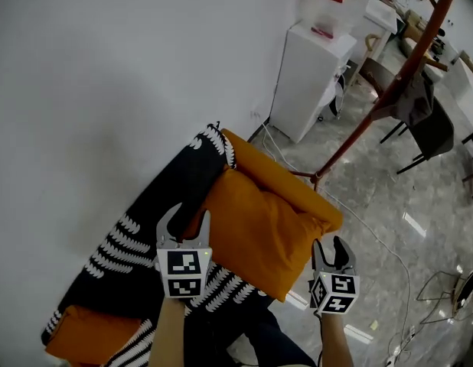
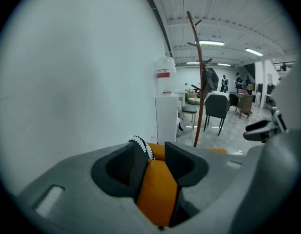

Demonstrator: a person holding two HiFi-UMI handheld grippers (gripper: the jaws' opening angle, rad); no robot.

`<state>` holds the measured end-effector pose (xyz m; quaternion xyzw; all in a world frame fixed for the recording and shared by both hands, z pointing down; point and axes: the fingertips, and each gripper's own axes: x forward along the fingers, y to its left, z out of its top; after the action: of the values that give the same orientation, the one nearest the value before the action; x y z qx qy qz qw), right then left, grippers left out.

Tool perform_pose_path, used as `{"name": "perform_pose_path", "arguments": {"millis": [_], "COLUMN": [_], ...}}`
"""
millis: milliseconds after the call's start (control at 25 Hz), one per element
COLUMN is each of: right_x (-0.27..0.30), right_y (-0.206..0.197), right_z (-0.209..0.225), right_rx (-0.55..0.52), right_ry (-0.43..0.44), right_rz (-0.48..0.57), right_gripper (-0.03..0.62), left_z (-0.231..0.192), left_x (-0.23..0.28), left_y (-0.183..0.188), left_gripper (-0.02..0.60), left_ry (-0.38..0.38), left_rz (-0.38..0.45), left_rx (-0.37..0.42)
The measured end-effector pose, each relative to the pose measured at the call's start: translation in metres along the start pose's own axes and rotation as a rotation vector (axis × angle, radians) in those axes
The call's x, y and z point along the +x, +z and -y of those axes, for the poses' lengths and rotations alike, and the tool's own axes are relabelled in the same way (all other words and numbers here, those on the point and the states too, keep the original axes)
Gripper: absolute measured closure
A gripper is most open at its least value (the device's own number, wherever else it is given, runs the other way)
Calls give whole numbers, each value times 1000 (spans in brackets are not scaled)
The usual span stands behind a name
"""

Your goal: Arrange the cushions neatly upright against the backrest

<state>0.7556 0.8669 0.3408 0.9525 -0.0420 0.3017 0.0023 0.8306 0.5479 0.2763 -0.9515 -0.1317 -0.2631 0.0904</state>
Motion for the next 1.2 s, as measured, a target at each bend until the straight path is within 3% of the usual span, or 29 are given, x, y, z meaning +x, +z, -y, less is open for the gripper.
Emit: {"name": "perform_pose_path", "arguments": {"millis": [280,720,1200], "right_x": [61,135,171], "right_y": [-44,-125,-194], "right_z": [24,53,70], "right_rx": [32,50,59], "right_ry": [-36,-79,-84], "right_rz": [-105,-236,-340], "right_gripper": [359,333,289], "left_z": [11,39,32], "left_x": [98,241,333], "left_y": [-37,-129,-200], "left_gripper": [370,339,310], "left_ry": [-61,-192,-201], "left_rz": [-116,-327,-481], "left_rx": [52,114,94]}}
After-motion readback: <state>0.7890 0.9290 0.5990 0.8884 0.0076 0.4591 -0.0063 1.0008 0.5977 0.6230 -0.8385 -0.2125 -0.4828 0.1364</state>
